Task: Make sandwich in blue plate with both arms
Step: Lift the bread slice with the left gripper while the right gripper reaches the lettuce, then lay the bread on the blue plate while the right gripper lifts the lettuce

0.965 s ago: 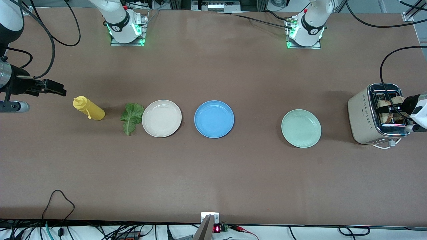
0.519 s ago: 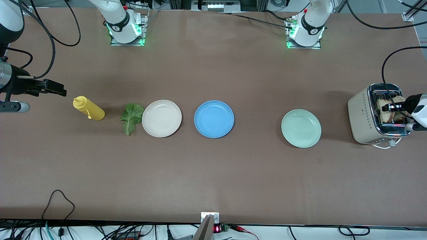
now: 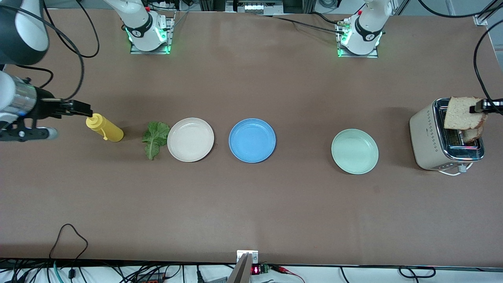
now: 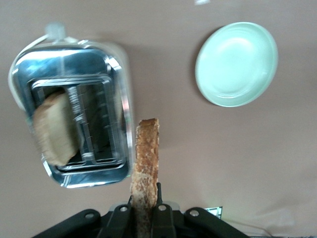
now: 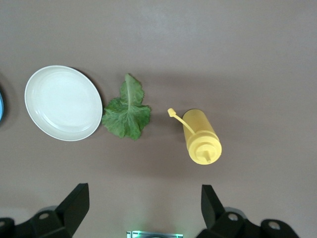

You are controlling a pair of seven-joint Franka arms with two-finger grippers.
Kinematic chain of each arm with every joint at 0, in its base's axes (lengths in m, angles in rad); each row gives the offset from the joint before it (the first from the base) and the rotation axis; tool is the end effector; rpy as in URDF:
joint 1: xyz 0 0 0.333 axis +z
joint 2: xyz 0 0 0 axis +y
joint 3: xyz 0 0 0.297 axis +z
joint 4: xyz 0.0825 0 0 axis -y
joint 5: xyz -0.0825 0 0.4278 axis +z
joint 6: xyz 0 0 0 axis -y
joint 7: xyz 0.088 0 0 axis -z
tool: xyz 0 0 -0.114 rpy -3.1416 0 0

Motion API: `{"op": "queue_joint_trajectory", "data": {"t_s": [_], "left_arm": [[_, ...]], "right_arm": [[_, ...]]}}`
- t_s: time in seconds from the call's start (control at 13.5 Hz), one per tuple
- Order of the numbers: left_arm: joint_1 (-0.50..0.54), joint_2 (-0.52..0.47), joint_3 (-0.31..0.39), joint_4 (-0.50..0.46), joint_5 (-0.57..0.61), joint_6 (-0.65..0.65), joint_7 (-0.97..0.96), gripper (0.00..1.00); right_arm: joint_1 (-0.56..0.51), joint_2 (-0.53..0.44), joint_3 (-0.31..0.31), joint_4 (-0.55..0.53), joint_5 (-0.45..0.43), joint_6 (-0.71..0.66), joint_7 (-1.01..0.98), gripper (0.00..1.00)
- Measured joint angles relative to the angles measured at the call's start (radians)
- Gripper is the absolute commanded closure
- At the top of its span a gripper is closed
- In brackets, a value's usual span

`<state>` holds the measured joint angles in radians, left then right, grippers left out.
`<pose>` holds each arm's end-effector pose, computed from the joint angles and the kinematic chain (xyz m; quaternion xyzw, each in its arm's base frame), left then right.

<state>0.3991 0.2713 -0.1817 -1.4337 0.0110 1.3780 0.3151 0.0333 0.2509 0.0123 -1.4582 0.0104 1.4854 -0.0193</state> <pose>0.6222 0.1508 0.4878 0.9856 -0.0487 -0.1499 0.0605 0.6486 0.0301 0.4923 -0.9932 -0.0321 0.1117 0.0053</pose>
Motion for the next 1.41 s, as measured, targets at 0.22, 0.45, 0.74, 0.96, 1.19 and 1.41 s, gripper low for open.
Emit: {"op": "queue_joint_trajectory", "data": {"t_s": [0.22,0.45,0.74,0.96,1.19,1.41], "left_arm": [[-0.01,0.015,-0.175,-0.02,-0.053,0.0,-0.081,1.0],[-0.022,0.047,-0.365,-0.085,-0.114,0.086,-0.284,1.0],[-0.136,0.146,-0.466,-0.139,-0.216,0.3,-0.474,1.0],[-0.253,0.266,-0.469,-0.142,-0.225,0.522,-0.612,1.0],[-0.32,0.36,-0.47,-0.142,-0.257,0.715,-0.678,1.0],[-0.356,0.422,-0.471,-0.147,-0.339,0.859,-0.681,1.0]], "right_arm": [[0.037,0.038,0.0,-0.014,-0.004,0.008,0.003,0.0],[0.068,0.045,0.001,-0.148,-0.019,0.19,0.012,0.0],[0.076,0.016,0.0,-0.449,-0.02,0.574,0.062,0.0],[0.103,0.028,0.001,-0.635,-0.02,0.835,0.175,0.0],[0.126,0.088,0.001,-0.678,-0.02,0.931,0.221,0.0],[0.124,0.16,-0.003,-0.678,-0.02,1.005,0.223,0.0]]}}
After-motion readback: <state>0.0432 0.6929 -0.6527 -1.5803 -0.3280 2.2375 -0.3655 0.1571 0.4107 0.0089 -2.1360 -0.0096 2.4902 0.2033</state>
